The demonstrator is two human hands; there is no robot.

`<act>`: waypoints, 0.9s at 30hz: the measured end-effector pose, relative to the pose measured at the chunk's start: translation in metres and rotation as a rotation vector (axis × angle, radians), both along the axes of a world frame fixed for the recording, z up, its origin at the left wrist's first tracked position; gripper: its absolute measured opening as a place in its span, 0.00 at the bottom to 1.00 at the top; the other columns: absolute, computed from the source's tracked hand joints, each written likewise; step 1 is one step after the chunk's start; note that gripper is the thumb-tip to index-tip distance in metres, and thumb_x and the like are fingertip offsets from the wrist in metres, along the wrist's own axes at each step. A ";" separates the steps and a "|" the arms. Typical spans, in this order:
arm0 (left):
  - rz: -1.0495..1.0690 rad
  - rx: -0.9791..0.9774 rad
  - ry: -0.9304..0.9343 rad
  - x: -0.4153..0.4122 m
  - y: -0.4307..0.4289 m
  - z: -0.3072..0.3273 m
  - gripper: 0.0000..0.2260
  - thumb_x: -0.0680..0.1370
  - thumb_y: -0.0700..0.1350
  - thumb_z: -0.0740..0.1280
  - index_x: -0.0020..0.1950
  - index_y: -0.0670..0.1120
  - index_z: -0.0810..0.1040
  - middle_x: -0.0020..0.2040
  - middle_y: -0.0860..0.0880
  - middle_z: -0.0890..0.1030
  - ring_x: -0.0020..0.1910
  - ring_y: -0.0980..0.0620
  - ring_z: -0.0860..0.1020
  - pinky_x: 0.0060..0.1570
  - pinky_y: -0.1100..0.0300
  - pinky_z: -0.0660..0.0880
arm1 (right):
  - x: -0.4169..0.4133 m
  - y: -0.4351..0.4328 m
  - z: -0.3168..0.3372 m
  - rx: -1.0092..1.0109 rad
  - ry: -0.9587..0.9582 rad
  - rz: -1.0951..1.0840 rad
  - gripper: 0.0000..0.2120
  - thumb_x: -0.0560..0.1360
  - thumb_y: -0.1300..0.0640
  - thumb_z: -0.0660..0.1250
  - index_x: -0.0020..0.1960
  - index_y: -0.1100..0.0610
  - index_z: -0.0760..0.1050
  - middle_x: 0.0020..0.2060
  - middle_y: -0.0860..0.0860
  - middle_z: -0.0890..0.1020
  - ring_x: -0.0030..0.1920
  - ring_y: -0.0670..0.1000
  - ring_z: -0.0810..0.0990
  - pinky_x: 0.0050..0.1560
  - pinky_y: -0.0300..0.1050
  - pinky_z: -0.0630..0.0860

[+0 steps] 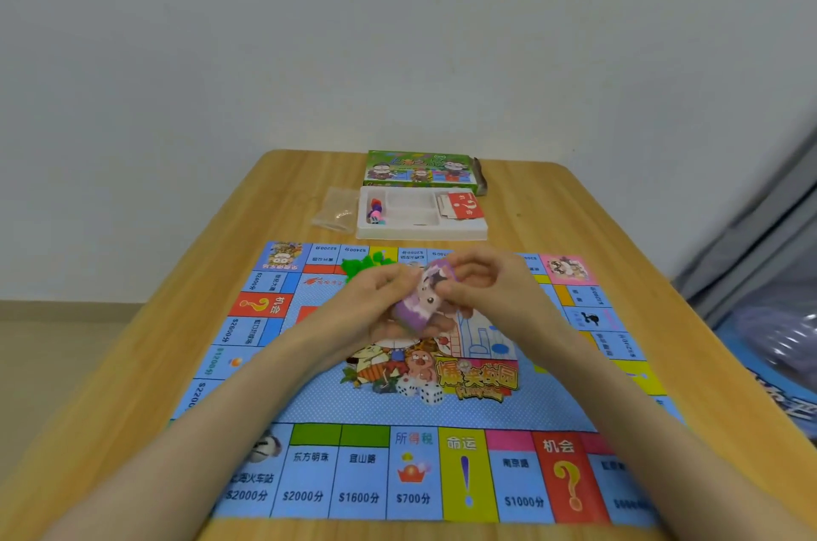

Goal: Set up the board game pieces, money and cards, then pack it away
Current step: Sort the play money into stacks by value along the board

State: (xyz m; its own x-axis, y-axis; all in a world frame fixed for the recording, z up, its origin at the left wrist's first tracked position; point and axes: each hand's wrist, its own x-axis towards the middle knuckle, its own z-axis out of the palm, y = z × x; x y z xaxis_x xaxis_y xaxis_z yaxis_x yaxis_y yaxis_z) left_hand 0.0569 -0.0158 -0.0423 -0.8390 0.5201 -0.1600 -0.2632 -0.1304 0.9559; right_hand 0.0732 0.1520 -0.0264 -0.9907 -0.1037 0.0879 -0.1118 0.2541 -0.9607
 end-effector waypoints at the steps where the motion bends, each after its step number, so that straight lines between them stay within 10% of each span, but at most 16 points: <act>1: -0.070 0.016 -0.059 0.001 0.000 0.001 0.18 0.75 0.53 0.59 0.56 0.41 0.75 0.46 0.40 0.84 0.42 0.45 0.84 0.45 0.55 0.82 | 0.001 0.002 0.002 0.020 -0.011 0.062 0.08 0.71 0.65 0.71 0.45 0.54 0.77 0.37 0.51 0.81 0.35 0.45 0.79 0.34 0.36 0.75; 10: -0.380 0.247 -0.252 -0.004 -0.010 -0.006 0.19 0.71 0.46 0.74 0.60 0.40 0.79 0.53 0.34 0.80 0.54 0.39 0.80 0.53 0.43 0.78 | -0.007 0.008 -0.003 -0.048 -0.061 0.138 0.06 0.71 0.64 0.72 0.45 0.56 0.77 0.37 0.48 0.83 0.39 0.47 0.81 0.39 0.38 0.78; 22: -0.154 0.114 -0.145 -0.004 -0.003 -0.009 0.09 0.72 0.37 0.64 0.52 0.42 0.71 0.36 0.46 0.77 0.34 0.51 0.78 0.32 0.62 0.78 | -0.013 0.017 -0.011 -0.237 0.122 -0.159 0.06 0.75 0.63 0.67 0.41 0.64 0.73 0.31 0.55 0.80 0.29 0.49 0.79 0.31 0.42 0.77; 24: -0.106 0.138 -0.158 -0.006 -0.003 -0.010 0.11 0.71 0.37 0.64 0.53 0.41 0.70 0.35 0.45 0.77 0.33 0.51 0.78 0.31 0.62 0.78 | -0.013 0.029 -0.002 -0.340 -0.004 0.022 0.04 0.71 0.64 0.69 0.42 0.60 0.74 0.32 0.55 0.80 0.28 0.50 0.77 0.31 0.41 0.77; 27: -0.054 0.177 -0.201 -0.010 -0.004 -0.010 0.16 0.71 0.37 0.64 0.58 0.40 0.70 0.34 0.45 0.77 0.31 0.51 0.78 0.31 0.61 0.78 | -0.006 0.037 0.006 0.017 -0.221 0.421 0.06 0.69 0.63 0.71 0.44 0.59 0.76 0.36 0.57 0.81 0.30 0.51 0.79 0.33 0.41 0.77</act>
